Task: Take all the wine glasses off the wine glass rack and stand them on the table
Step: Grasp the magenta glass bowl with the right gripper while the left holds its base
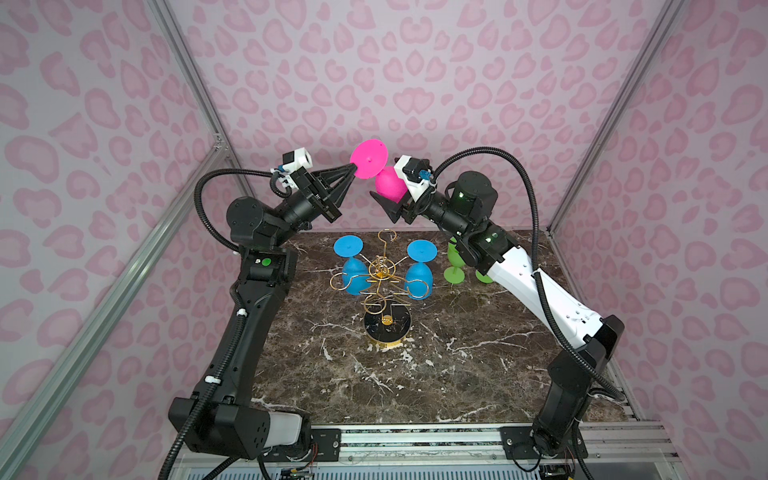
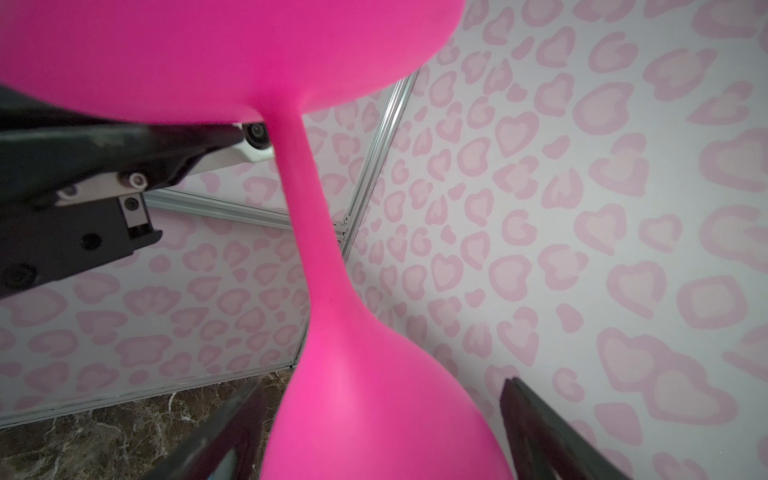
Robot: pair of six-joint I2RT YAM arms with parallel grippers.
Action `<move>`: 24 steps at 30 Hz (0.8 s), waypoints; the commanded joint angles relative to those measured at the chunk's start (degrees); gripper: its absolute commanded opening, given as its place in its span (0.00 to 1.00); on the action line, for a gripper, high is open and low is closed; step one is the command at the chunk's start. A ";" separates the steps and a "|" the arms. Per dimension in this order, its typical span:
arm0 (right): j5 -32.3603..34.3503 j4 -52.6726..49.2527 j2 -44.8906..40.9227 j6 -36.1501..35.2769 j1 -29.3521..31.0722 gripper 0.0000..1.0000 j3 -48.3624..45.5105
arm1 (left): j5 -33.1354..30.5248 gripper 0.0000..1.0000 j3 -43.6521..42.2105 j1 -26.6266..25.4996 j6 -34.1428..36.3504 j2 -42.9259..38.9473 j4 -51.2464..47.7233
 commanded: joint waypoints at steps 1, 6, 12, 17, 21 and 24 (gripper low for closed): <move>1.75 0.76 0.58 0.59 0.11 0.94 -0.35 | 0.59 0.04 0.37 -0.02 -1.07 -0.78 3.97; 3.10 0.86 0.84 0.83 0.11 0.90 -0.24 | 0.85 0.04 0.47 -0.22 -1.35 -1.05 4.13; 2.67 0.79 0.37 1.02 0.11 0.78 -0.59 | 0.85 0.04 0.03 -0.32 -1.72 -1.21 4.28; 2.72 0.43 -0.25 0.89 0.38 0.75 -1.01 | 0.67 0.04 -0.05 -0.45 -1.92 -0.90 4.15; 3.24 -0.01 -1.37 1.41 0.55 0.72 -1.60 | 0.33 0.04 -0.32 -0.41 -1.93 -0.75 4.11; 3.58 -1.06 -2.35 1.89 0.55 0.71 -1.90 | 0.15 0.04 -0.28 -0.45 -2.23 -0.49 4.25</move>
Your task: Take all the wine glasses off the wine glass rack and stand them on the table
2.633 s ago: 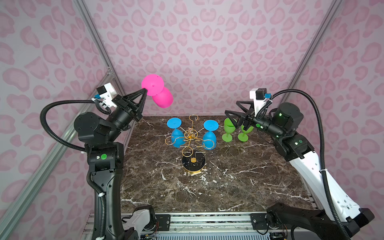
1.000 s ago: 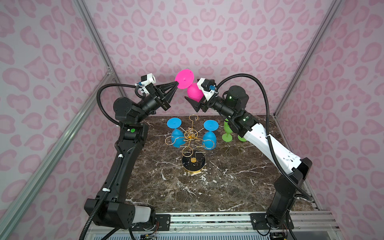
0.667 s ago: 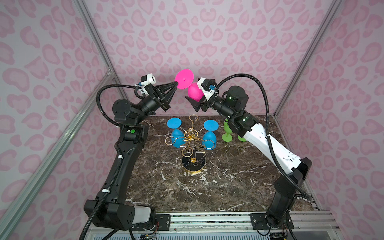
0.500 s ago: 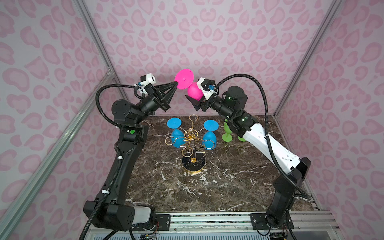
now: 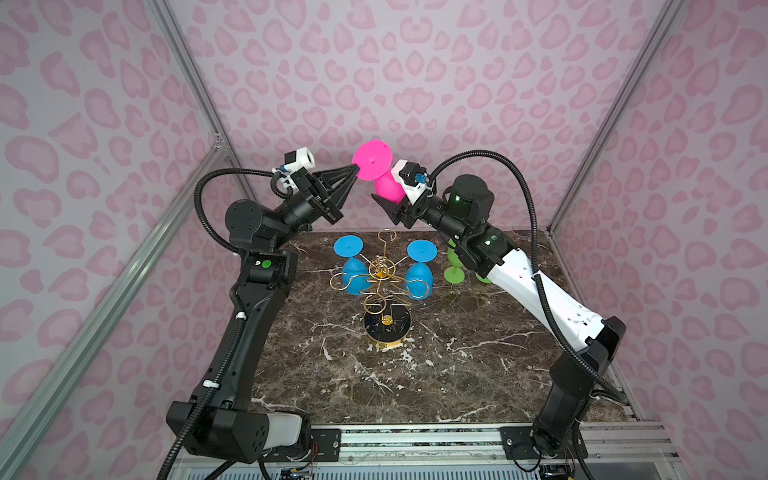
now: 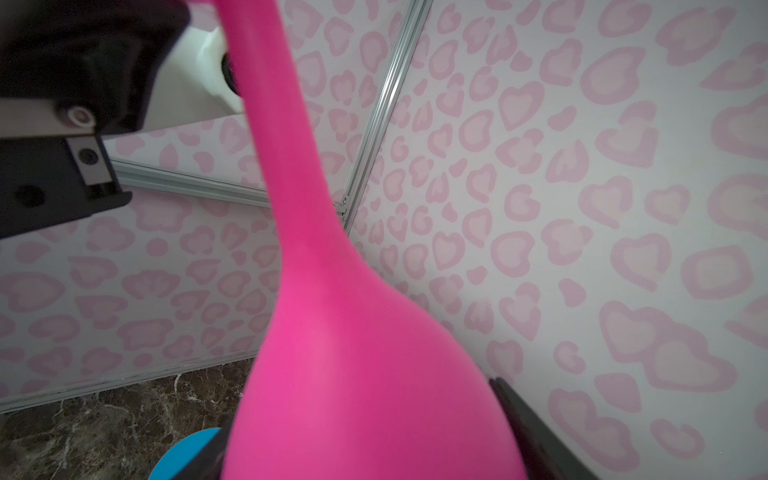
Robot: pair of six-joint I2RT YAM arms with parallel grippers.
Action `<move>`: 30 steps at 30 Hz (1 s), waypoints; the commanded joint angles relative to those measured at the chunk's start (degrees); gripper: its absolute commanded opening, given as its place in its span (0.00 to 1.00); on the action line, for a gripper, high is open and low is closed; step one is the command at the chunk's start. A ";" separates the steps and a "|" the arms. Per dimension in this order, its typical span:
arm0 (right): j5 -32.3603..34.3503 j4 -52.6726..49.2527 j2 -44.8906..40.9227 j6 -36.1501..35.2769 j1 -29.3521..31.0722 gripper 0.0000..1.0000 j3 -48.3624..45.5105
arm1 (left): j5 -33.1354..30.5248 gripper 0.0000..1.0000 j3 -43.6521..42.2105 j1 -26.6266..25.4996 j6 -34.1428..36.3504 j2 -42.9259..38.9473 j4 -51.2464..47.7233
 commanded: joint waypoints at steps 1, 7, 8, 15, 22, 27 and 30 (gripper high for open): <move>1.01 1.52 -1.24 2.01 -0.04 0.70 -0.72 | -0.62 0.04 -0.02 0.16 -0.79 0.39 3.54; 1.51 -1.23 -2.80 2.36 -0.04 0.68 -1.64 | -0.79 0.04 0.69 0.18 -1.07 1.00 3.67; 1.65 -1.59 -3.01 2.52 -0.04 0.68 -1.75 | -0.79 0.04 0.82 0.23 -1.06 1.13 3.63; 3.18 -8.53 -5.06 4.90 -0.06 0.67 0.08 | -1.10 0.39 0.87 0.36 0.29 0.77 2.95; 6.11 -19.93 -7.40 8.35 -0.60 0.68 3.77 | -1.50 0.54 2.67 0.63 13.02 0.16 -1.85; 5.19 -35.05 -6.12 12.25 -3.36 0.66 11.85 | -5.32 0.54 7.08 0.64 43.76 -0.82 -17.42; 3.70 -41.35 -6.10 14.13 -4.84 0.66 13.57 | -10.97 0.54 5.52 0.23 61.68 -2.82 -20.42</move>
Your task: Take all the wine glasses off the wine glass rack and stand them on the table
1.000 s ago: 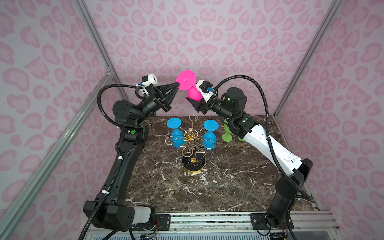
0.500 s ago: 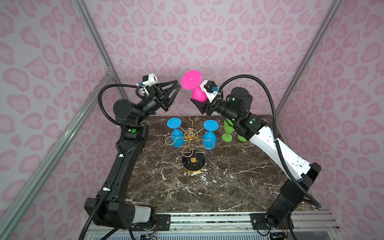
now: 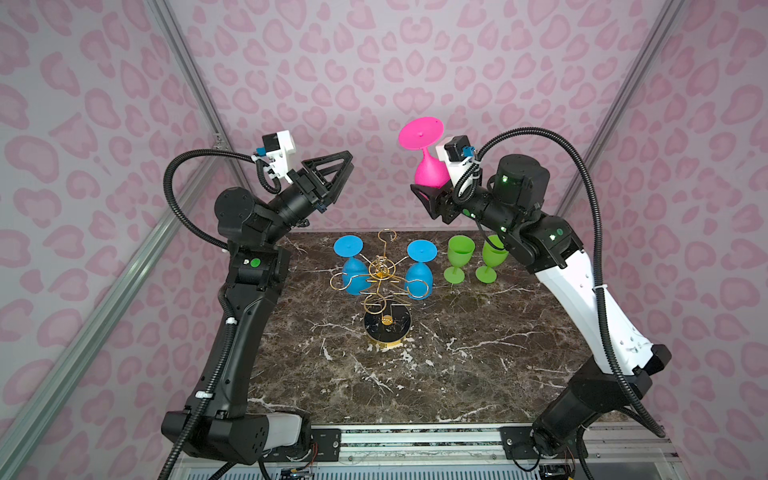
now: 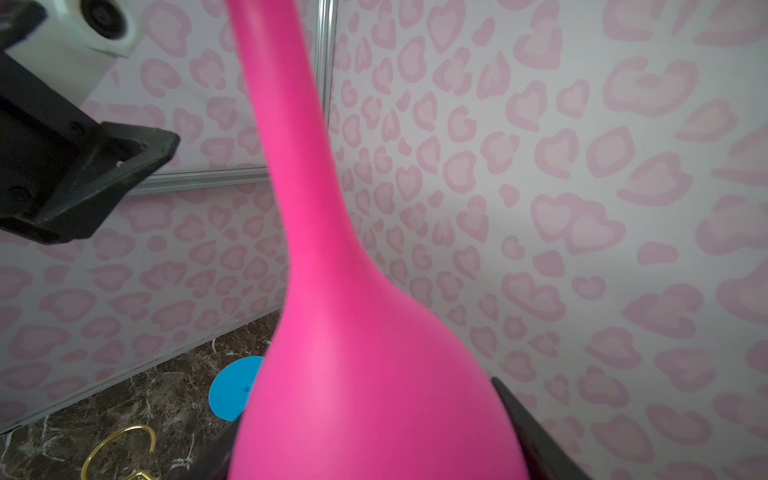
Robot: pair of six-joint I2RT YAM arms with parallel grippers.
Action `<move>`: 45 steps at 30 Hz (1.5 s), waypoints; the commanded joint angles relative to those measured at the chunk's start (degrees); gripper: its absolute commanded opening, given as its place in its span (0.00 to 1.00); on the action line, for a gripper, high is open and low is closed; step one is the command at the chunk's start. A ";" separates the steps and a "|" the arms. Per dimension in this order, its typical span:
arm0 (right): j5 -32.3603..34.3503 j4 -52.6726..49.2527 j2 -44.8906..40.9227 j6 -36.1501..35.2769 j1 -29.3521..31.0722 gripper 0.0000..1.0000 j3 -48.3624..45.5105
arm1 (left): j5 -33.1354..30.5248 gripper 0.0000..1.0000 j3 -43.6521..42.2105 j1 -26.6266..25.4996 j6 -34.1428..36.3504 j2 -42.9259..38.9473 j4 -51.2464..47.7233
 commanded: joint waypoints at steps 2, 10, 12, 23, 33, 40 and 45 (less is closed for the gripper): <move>-1.42 -13.62 0.19 3.30 -0.92 0.66 1.60 | -9.87 0.54 -2.82 -0.81 35.36 -2.74 -5.29; -0.87 -21.81 -0.08 4.00 -1.18 0.66 2.41 | -9.28 0.54 -8.41 -2.49 72.43 -1.97 1.64; -1.18 -22.29 0.39 4.16 -1.48 0.66 2.26 | -7.19 0.54 -7.61 -2.95 78.31 -0.63 1.07; -8.78 -25.58 7.76 5.92 -2.32 0.63 9.53 | 0.70 0.54 -7.23 -6.02 98.19 2.62 1.79; -10.85 -25.24 8.86 6.55 -1.41 0.62 9.18 | 2.38 0.50 -6.54 -7.50 104.43 4.68 1.88; -12.18 -25.42 9.58 7.17 -0.53 0.60 9.43 | 1.45 0.47 -5.39 -7.83 104.95 5.44 2.92; -12.38 -25.64 9.76 7.20 0.18 0.60 9.28 | 1.41 0.44 -5.21 -8.04 105.49 5.57 2.94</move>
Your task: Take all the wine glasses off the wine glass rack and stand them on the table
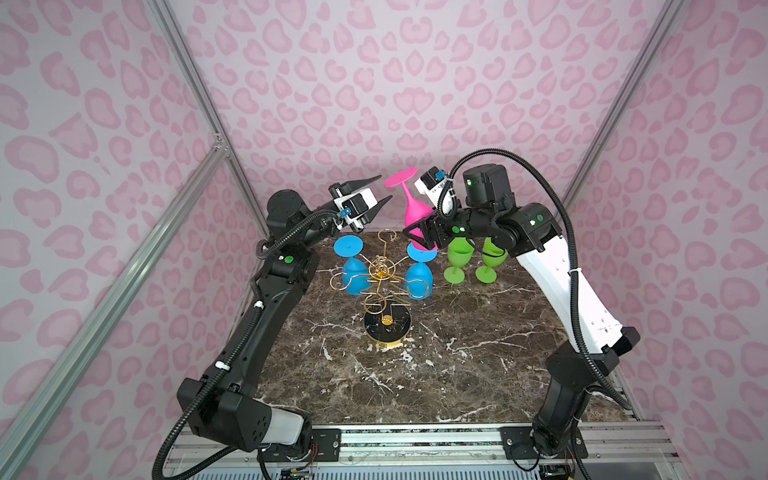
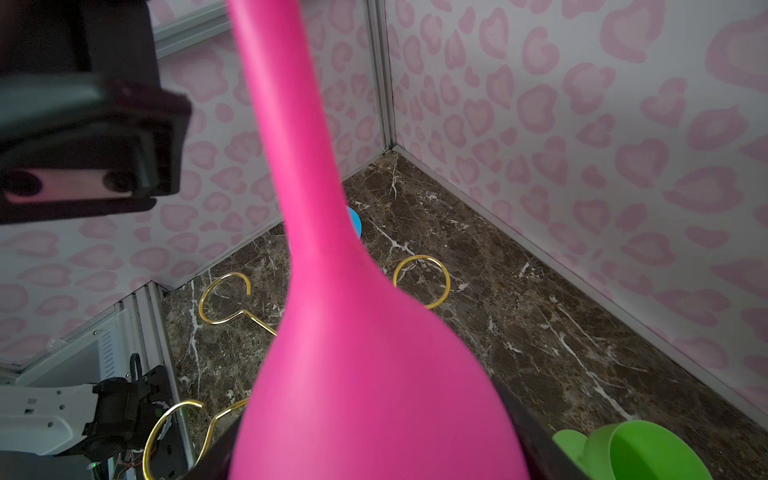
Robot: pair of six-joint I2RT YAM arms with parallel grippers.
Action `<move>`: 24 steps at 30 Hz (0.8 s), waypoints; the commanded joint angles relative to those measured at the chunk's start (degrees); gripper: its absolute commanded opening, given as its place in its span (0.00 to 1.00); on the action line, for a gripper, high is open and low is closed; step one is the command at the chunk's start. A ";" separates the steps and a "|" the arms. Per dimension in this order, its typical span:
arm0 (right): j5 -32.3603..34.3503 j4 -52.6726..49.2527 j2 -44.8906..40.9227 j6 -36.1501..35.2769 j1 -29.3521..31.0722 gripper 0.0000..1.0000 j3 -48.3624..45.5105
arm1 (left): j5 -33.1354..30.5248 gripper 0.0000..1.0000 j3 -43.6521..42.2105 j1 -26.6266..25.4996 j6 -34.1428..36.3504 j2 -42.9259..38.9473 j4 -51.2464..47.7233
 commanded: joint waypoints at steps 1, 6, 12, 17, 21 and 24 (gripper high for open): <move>-1.01 0.13 0.52 0.31 0.49 0.60 -0.23 | -0.10 0.42 0.73 -0.10 1.28 0.32 1.94; -1.13 0.01 0.52 0.46 1.34 0.59 -0.70 | 0.17 0.37 0.98 -0.61 1.83 0.67 1.67; -1.26 0.57 0.17 1.07 1.61 0.59 -1.86 | -0.17 0.18 0.65 -1.04 2.27 0.45 1.31; -1.95 1.13 -0.08 1.70 1.69 0.60 -2.45 | -1.30 0.06 0.65 -1.17 2.18 0.31 1.24; -1.94 3.03 -1.50 2.99 1.70 0.73 -4.03 | -4.13 0.03 0.65 -1.26 0.64 0.18 1.48; -1.88 5.54 -3.80 3.94 1.70 0.84 -6.03 | -7.01 0.03 0.56 -1.24 -1.32 0.13 1.84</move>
